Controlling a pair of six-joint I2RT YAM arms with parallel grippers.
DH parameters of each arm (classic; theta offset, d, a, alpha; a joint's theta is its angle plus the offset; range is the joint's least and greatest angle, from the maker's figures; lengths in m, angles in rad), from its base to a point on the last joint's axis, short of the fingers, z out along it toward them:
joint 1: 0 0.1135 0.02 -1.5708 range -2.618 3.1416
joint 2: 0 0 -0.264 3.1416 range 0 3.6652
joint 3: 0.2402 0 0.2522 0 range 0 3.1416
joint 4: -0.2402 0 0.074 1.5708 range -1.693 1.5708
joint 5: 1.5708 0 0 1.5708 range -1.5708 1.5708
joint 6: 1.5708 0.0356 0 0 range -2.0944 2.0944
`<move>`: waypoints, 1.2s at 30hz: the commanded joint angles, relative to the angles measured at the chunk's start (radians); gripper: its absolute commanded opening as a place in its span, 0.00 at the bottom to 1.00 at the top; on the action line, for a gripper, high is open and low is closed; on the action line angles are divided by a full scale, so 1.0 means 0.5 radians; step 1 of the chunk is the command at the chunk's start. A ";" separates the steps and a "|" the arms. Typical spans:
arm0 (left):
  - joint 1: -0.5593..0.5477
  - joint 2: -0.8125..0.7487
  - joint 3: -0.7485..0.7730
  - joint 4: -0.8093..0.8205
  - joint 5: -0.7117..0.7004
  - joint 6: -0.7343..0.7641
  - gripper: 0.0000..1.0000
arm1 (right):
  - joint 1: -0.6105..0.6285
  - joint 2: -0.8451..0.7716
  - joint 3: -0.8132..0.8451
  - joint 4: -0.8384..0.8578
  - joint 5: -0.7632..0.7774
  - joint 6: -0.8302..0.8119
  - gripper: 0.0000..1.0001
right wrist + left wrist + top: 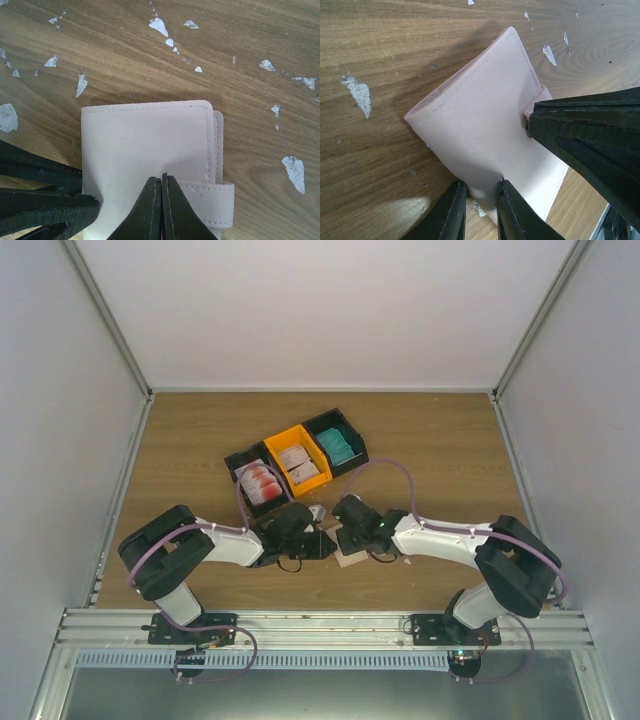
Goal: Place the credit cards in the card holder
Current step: Close the card holder at the center of the board.
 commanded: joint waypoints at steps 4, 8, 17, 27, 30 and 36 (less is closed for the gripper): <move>-0.013 0.073 0.028 0.042 -0.036 0.026 0.21 | 0.049 0.054 -0.200 0.036 -0.171 0.163 0.01; -0.013 0.081 0.030 0.041 -0.037 0.021 0.20 | 0.052 0.010 -0.334 0.101 -0.197 0.285 0.00; -0.013 0.090 0.020 0.045 -0.039 0.011 0.20 | 0.053 -0.153 -0.694 0.340 -0.284 0.495 0.01; -0.014 0.134 0.037 0.043 -0.046 -0.004 0.20 | 0.052 -0.120 -0.872 0.531 -0.358 0.586 0.00; -0.016 0.155 0.052 0.032 -0.056 -0.006 0.20 | 0.051 -0.150 -0.926 0.595 -0.382 0.609 0.00; -0.016 0.170 0.063 -0.002 -0.099 -0.007 0.17 | 0.050 -0.211 -0.990 0.665 -0.447 0.652 0.01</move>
